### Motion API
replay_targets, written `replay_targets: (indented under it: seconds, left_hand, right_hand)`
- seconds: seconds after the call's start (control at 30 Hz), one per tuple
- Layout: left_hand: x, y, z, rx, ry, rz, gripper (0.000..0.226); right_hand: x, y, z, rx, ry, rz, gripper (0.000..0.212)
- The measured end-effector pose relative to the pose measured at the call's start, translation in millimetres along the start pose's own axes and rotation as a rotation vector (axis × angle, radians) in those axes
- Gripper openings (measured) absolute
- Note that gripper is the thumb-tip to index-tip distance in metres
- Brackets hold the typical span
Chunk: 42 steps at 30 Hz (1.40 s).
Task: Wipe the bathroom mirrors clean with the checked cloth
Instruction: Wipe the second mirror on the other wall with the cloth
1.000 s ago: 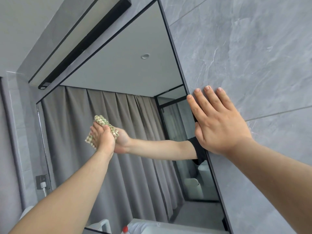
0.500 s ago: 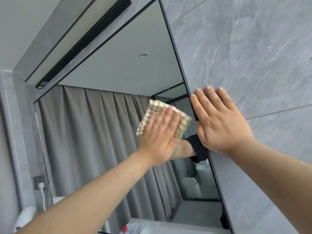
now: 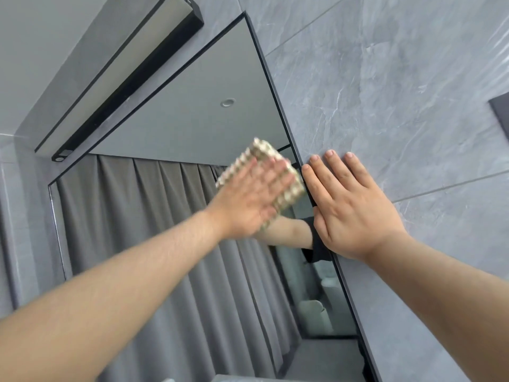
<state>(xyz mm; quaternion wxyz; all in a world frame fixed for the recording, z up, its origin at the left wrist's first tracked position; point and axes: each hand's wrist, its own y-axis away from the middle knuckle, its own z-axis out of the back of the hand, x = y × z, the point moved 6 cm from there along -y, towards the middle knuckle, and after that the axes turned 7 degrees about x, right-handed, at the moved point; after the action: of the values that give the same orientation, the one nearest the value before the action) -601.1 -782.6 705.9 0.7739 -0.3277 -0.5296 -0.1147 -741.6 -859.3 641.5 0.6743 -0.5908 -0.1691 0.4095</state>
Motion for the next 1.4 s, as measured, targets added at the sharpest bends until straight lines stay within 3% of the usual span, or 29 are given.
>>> replay_targets:
  seconds: [0.23, 0.33, 0.4, 0.53, 0.7, 0.77, 0.87, 1.03, 1.17, 1.27, 1.4]
  left_hand:
    - [143, -61, 44, -0.002, 0.273, 0.763, 0.06]
    - [173, -64, 48, -0.024, 0.361, 0.92, 0.06]
    - [171, -62, 45, -0.015, 0.349, 0.894, 0.061]
    - [129, -46, 34, 0.006, 0.237, 0.655, 0.064]
    - [31, -6, 7, 0.121, 0.058, 0.145, 0.064]
    - [24, 1, 3, 0.098, 0.049, 0.047, 0.063]
    - [41, -21, 12, 0.08, 0.043, 0.098, 0.063]
    - [122, -90, 53, 0.009, 0.174, 0.553, 0.063]
    - [184, -120, 73, -0.023, 0.308, 0.8, 0.059]
    - [193, -121, 75, -0.042, 0.317, 0.821, 0.059]
    - [176, -108, 67, -0.014, 0.265, 0.719, 0.061]
  right_hand:
    - [0, 0, 1, 0.002, 0.02, -0.009, 0.063]
    - [0, 0, 1, 0.011, 0.031, -0.004, 0.065]
    - [1, 0, 2, 0.012, 0.026, -0.004, 0.065]
    - [1, 0, 2, 0.016, 0.023, -0.007, 0.064]
    - [0, 0, 2, 0.005, 0.012, -0.006, 0.064]
    - [0, 0, 3, 0.001, 0.007, -0.003, 0.065]
    - [0, 0, 3, 0.008, 0.005, -0.011, 0.065]
    - [0, 0, 2, 0.012, 0.025, -0.004, 0.065]
    - [0, 0, 2, 0.027, 0.021, -0.011, 0.067]
    - [0, 0, 4, 0.027, 0.027, -0.01, 0.067]
    - [0, 0, 3, 0.028, 0.031, -0.009, 0.067]
